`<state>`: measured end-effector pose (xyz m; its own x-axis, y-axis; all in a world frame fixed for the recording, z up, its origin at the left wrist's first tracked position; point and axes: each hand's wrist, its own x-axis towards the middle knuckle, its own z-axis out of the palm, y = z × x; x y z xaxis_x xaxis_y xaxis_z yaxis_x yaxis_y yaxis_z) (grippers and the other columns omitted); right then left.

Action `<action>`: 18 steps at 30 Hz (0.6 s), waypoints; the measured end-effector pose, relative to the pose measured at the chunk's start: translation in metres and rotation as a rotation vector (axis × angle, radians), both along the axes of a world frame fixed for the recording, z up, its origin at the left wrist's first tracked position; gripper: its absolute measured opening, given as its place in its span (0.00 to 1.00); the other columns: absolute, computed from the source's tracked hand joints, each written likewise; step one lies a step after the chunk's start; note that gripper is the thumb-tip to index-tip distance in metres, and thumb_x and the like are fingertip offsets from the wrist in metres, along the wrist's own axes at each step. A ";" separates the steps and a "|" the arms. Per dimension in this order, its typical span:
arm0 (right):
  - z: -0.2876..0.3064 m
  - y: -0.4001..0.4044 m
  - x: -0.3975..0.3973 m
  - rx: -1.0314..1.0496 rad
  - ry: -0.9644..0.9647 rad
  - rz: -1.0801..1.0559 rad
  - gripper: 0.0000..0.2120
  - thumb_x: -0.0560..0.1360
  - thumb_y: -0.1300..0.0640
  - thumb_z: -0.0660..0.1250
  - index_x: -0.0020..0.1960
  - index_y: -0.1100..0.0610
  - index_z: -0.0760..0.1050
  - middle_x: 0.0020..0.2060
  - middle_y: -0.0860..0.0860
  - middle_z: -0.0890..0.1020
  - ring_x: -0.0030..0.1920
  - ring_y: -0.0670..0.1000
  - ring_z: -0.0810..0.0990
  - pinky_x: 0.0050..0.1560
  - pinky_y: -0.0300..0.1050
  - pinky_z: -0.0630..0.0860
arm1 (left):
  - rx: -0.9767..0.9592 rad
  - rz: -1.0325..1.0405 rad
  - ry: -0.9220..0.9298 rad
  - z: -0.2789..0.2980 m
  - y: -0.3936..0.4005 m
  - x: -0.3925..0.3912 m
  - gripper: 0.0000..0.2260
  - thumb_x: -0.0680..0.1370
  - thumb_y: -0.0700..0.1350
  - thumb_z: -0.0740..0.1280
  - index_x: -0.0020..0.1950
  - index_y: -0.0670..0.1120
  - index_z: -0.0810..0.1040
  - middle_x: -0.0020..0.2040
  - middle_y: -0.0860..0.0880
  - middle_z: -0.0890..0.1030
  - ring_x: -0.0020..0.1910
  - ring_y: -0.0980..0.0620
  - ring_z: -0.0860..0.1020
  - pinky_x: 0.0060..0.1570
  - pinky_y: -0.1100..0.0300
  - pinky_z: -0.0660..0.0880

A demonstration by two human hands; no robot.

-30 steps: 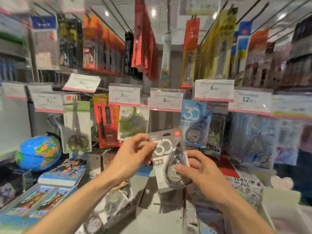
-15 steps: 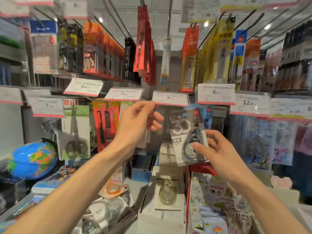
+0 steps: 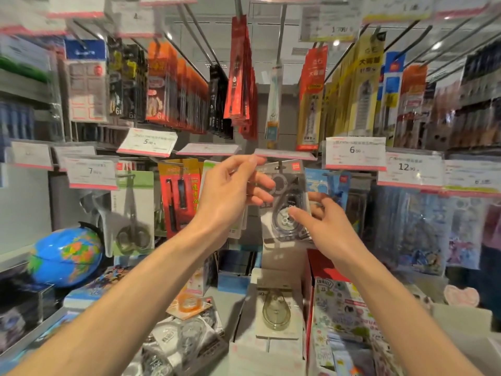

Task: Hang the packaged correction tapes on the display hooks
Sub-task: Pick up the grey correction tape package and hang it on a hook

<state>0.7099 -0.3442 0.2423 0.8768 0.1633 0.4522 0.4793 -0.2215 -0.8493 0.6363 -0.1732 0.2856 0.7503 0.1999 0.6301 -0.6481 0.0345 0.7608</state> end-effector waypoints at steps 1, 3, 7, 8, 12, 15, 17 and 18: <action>-0.001 0.001 0.001 -0.003 0.008 0.004 0.27 0.77 0.47 0.70 0.72 0.50 0.65 0.65 0.50 0.78 0.60 0.46 0.80 0.58 0.44 0.76 | 0.002 -0.002 0.004 -0.001 0.001 0.000 0.09 0.84 0.43 0.61 0.57 0.42 0.79 0.33 0.48 0.83 0.29 0.51 0.80 0.30 0.65 0.75; -0.003 0.004 0.003 -0.004 0.011 0.010 0.28 0.76 0.46 0.71 0.72 0.50 0.65 0.68 0.51 0.77 0.66 0.49 0.78 0.65 0.51 0.75 | 0.015 0.004 0.012 -0.003 0.003 0.001 0.09 0.84 0.43 0.60 0.57 0.42 0.79 0.33 0.48 0.83 0.29 0.51 0.80 0.30 0.64 0.75; -0.004 0.009 0.004 0.006 0.023 0.016 0.29 0.77 0.48 0.70 0.74 0.51 0.64 0.68 0.51 0.78 0.65 0.49 0.78 0.67 0.53 0.73 | 0.040 0.007 0.017 -0.008 0.006 0.003 0.09 0.84 0.43 0.60 0.55 0.43 0.79 0.34 0.48 0.83 0.30 0.51 0.80 0.30 0.64 0.76; -0.004 0.010 0.005 0.010 0.021 0.013 0.29 0.77 0.48 0.70 0.74 0.51 0.64 0.67 0.51 0.78 0.65 0.50 0.78 0.67 0.52 0.73 | 0.047 0.011 0.017 -0.009 0.007 0.003 0.09 0.85 0.43 0.60 0.55 0.43 0.79 0.34 0.48 0.84 0.30 0.51 0.80 0.30 0.64 0.76; -0.006 0.015 0.008 0.034 0.034 0.004 0.25 0.78 0.52 0.70 0.72 0.52 0.66 0.63 0.50 0.81 0.60 0.48 0.80 0.55 0.43 0.75 | 0.064 0.021 0.035 -0.016 0.007 0.005 0.08 0.84 0.44 0.60 0.56 0.43 0.78 0.36 0.46 0.84 0.30 0.51 0.80 0.30 0.64 0.76; -0.012 0.019 0.011 0.019 0.017 -0.032 0.26 0.78 0.49 0.69 0.73 0.51 0.67 0.67 0.48 0.78 0.65 0.49 0.77 0.62 0.47 0.75 | 0.132 0.045 0.068 -0.028 0.010 0.010 0.09 0.84 0.44 0.60 0.59 0.44 0.77 0.39 0.45 0.83 0.32 0.51 0.80 0.30 0.64 0.76; -0.014 0.021 0.012 -0.003 -0.010 -0.069 0.29 0.78 0.46 0.69 0.75 0.51 0.65 0.68 0.43 0.73 0.69 0.47 0.72 0.66 0.44 0.70 | 0.261 0.158 0.060 -0.042 0.016 0.018 0.09 0.84 0.46 0.61 0.61 0.47 0.77 0.44 0.48 0.84 0.38 0.51 0.81 0.36 0.62 0.79; -0.016 0.022 0.012 -0.019 -0.027 -0.087 0.30 0.78 0.46 0.69 0.76 0.52 0.64 0.67 0.43 0.72 0.70 0.46 0.71 0.65 0.42 0.68 | 0.374 0.282 0.029 -0.051 0.020 0.024 0.09 0.83 0.48 0.62 0.62 0.50 0.76 0.47 0.51 0.83 0.42 0.53 0.82 0.41 0.60 0.80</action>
<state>0.7219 -0.3226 0.2267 0.8755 0.0959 0.4735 0.4803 -0.2789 -0.8316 0.6603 -0.1532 0.2350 0.7180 0.1614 0.6771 -0.5708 -0.4200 0.7055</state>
